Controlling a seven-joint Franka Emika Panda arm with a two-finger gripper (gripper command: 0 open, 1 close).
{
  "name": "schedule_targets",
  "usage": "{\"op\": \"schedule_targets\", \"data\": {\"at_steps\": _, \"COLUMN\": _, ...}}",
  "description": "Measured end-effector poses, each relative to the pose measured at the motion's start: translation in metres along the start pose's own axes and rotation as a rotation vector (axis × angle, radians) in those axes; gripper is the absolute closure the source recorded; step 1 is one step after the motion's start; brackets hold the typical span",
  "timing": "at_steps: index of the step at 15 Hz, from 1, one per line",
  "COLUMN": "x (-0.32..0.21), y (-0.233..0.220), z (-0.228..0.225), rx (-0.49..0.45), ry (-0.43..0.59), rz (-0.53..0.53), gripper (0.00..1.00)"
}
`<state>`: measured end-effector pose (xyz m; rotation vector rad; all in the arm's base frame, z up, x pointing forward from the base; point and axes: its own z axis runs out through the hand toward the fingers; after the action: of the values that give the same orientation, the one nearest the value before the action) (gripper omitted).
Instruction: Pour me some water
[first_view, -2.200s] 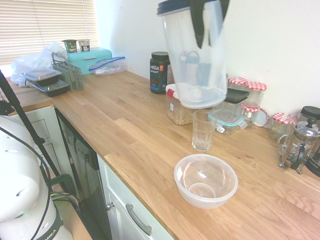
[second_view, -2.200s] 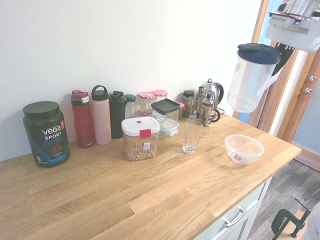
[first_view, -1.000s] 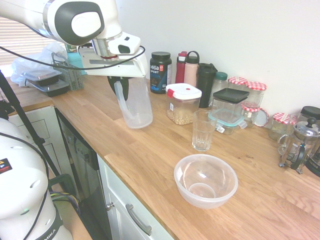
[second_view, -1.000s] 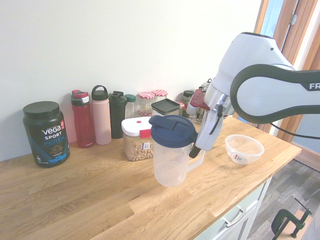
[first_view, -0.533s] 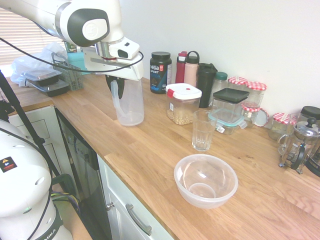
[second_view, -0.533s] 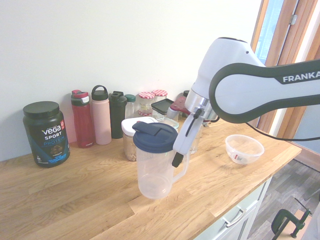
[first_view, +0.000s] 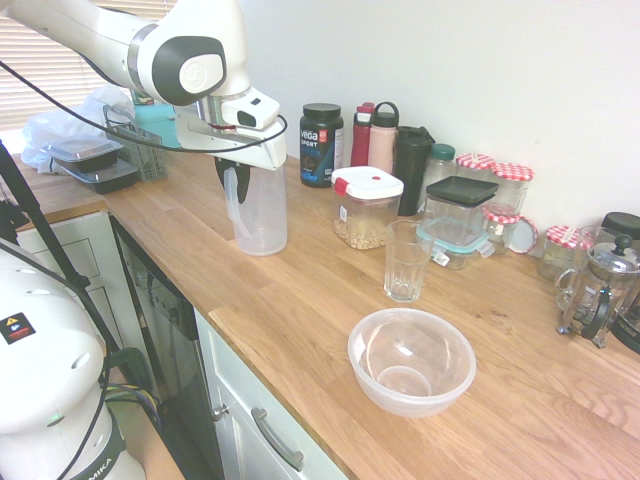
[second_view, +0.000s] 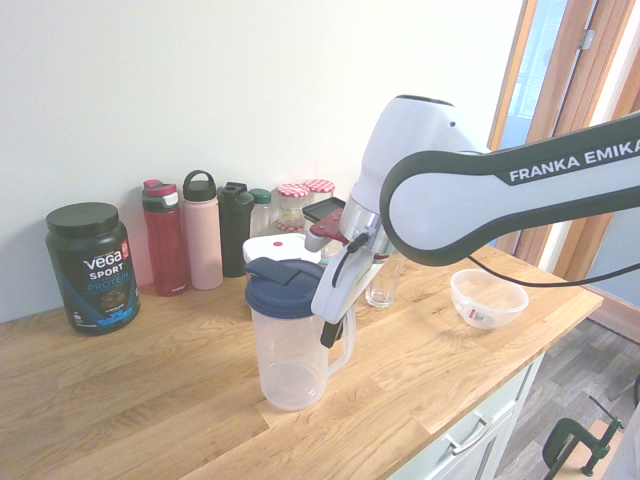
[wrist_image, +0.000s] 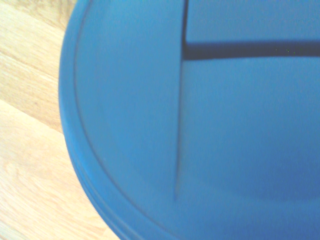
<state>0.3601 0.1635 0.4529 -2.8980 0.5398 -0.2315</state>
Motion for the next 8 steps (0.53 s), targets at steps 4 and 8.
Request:
{"op": "schedule_targets", "data": {"at_steps": 4, "x": 0.0045, "y": 0.0002, "z": -0.0008, "rx": 0.007, "ry": 0.002, "rz": 0.007, "gripper": 0.00}}
{"op": "schedule_targets", "data": {"at_steps": 8, "x": 0.0080, "y": 0.0023, "z": -0.0026, "rx": 0.012, "ry": 0.003, "rz": 0.016, "gripper": 0.00}}
